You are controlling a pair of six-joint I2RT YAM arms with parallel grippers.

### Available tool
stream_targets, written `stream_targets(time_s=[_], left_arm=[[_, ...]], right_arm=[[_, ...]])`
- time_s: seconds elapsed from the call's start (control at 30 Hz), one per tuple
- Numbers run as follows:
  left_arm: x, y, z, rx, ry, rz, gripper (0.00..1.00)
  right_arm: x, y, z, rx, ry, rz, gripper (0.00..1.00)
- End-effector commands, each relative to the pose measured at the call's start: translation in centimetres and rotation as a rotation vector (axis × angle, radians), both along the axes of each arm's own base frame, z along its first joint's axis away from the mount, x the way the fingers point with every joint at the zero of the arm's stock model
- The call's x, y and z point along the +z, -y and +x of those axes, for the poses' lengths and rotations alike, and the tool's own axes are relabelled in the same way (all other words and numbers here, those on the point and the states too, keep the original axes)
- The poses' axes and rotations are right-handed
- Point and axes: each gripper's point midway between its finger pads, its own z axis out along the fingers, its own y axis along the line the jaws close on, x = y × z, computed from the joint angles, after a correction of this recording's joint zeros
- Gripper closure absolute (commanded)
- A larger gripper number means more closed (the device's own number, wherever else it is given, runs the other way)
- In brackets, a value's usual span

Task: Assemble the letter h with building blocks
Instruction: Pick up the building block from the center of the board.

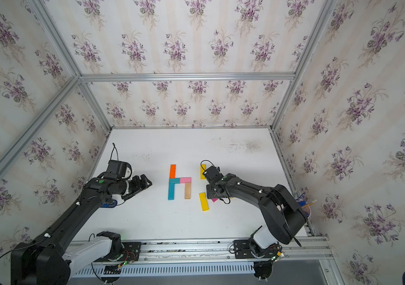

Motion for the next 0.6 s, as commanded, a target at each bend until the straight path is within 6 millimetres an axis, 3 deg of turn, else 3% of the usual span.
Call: stream_targets(time_s=[0.0, 0.33, 0.57], left_arm=[[0.3, 0.0, 0.1, -0.005, 0.008, 0.002, 0.09], [0.2, 0.0, 0.0, -0.007, 0.005, 0.003, 0.09], [-0.2, 0.1, 0.0, -0.004, 0.000, -0.003, 0.09]], right_arm=[[-0.4, -0.1, -0.4, 0.038, -0.016, 0.000, 0.25], [-1.5, -0.9, 0.0, 0.066, -0.009, 0.022, 0.25], [-1.4, -1.2, -2.0, 0.062, -0.050, 0.092, 0.28]])
